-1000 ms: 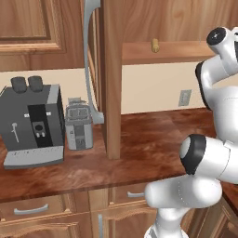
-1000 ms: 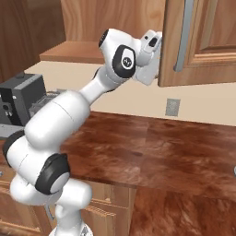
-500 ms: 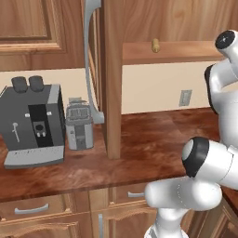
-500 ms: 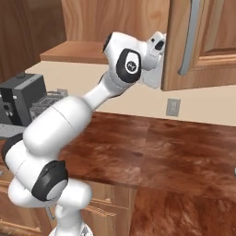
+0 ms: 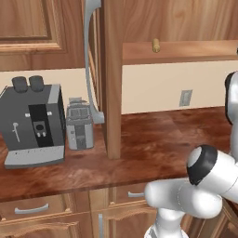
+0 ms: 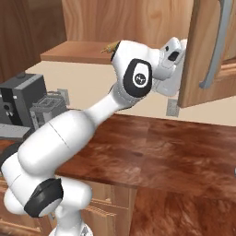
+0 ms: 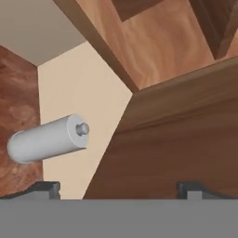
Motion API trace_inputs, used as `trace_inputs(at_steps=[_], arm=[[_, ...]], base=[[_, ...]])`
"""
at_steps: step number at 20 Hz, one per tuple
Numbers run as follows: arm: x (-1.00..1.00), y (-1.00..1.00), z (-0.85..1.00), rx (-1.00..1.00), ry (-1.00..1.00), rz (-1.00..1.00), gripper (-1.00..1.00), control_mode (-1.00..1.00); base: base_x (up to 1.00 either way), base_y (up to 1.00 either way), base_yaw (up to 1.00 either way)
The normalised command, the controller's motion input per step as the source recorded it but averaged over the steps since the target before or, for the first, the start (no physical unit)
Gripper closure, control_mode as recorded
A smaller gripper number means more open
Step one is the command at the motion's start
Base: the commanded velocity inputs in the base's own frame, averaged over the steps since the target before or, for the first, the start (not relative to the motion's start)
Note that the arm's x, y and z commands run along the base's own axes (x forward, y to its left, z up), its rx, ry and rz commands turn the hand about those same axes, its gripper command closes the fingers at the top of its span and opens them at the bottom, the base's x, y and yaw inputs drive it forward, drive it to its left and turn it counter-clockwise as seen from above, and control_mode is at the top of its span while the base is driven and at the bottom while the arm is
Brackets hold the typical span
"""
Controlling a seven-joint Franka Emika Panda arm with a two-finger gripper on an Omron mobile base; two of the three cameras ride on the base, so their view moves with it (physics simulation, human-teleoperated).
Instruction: Open the cabinet, retrieve the rolling pin, and place it next to the meat on the cutting board to prepare for tenderizing.
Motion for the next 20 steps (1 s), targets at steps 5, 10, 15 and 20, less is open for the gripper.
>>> trace_inputs(at_steps=[5,10,15,20], arm=[[-0.8,-0.61,0.0,0.0,-0.05,-0.19,-1.0,-1.0],[-0.31,-0.63,0.0,0.0,0.0,-0.19,-1.0,-1.0],[-0.02,-0.71,0.0,0.0,0.02,-0.15,-1.0,-1.0],[0.01,-0.75,0.0,0.0,0.03,-0.08,-1.0,-1.0]], base=[[0.0,0.0,0.0],[0.0,0.0,0.0],[0.0,0.0,0.0],[0.0,0.0,0.0]])
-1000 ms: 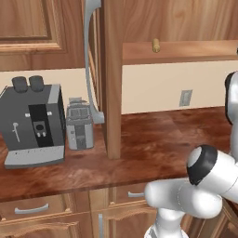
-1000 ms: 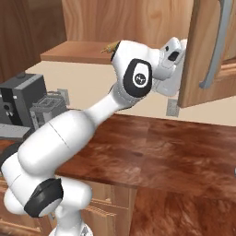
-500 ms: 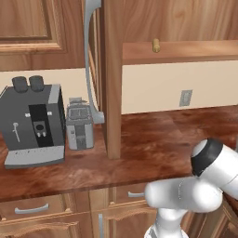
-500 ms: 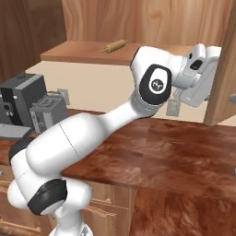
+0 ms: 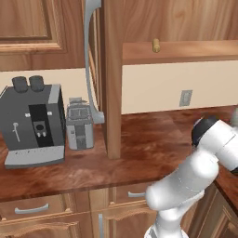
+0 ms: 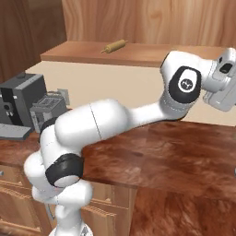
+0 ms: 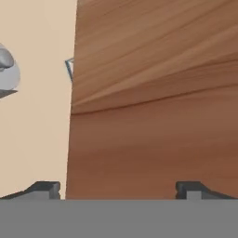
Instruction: Open the cabinet, retrieve the rolling pin, and place it next to the meat on the cutting board to prepare for tenderizing.
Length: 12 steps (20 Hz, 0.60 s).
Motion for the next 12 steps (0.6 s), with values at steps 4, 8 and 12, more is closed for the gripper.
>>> trace_inputs(at_steps=[4,8,12], arm=[[0.01,-0.83,0.0,0.0,0.02,-0.06,-1.0,-1.0],[0.0,-0.67,-0.01,0.0,0.0,-0.07,-1.0,-1.0],[-0.14,-0.16,-0.1,0.0,0.0,-0.02,-1.0,-1.0]], base=[[0.0,0.0,0.0],[0.0,0.0,0.0],[0.0,0.0,0.0]])
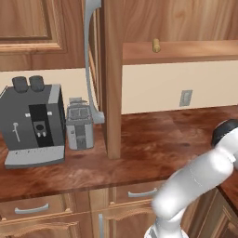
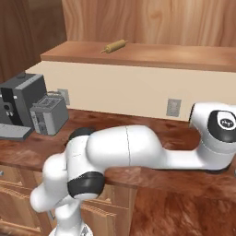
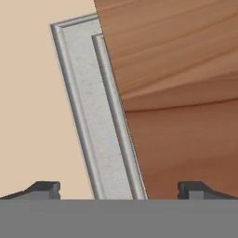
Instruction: Open the cabinet, retrieve the rolling pin, and place it next to the meat on the cutting board to prepare for tenderizing.
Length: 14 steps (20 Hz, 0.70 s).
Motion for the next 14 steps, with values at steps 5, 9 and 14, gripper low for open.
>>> trace_inputs(at_steps=[5,9,14], arm=[[-0.56,0.78,-0.04,-0.03,0.0,0.0,-1.0,-1.0],[-0.25,1.0,0.0,-0.04,0.0,0.0,-1.0,-1.0],[-0.06,1.0,0.04,-0.02,-0.02,0.0,-1.0,-1.0]], base=[[0.0,0.0,0.0],[0.0,0.0,0.0],[0.0,0.0,0.0]])
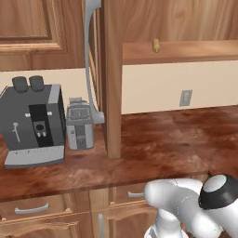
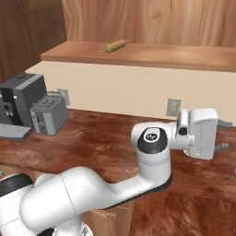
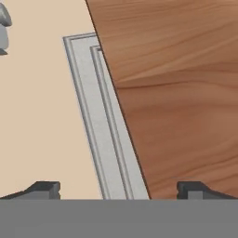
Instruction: Open the cabinet, retrieve the rolling pin, and place it next to the meat on the cutting board to prepare for tenderizing.
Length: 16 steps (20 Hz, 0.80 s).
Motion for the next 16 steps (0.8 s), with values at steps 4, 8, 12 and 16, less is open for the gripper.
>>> trace_inputs(at_steps=[4,8,12,16], arm=[[0.0,0.87,0.28,0.0,-0.01,0.0,-1.0,-1.0],[-0.01,0.55,0.39,0.01,0.0,0.0,-1.0,-1.0],[-0.18,0.49,0.38,0.05,0.0,0.0,-1.0,-1.0],[-0.42,0.51,0.3,0.12,0.0,0.01,-1.0,-1.0]], base=[[0.0,0.0,0.0],[0.0,0.0,0.0],[0.0,0.0,0.0],[0.0,0.0,0.0]])
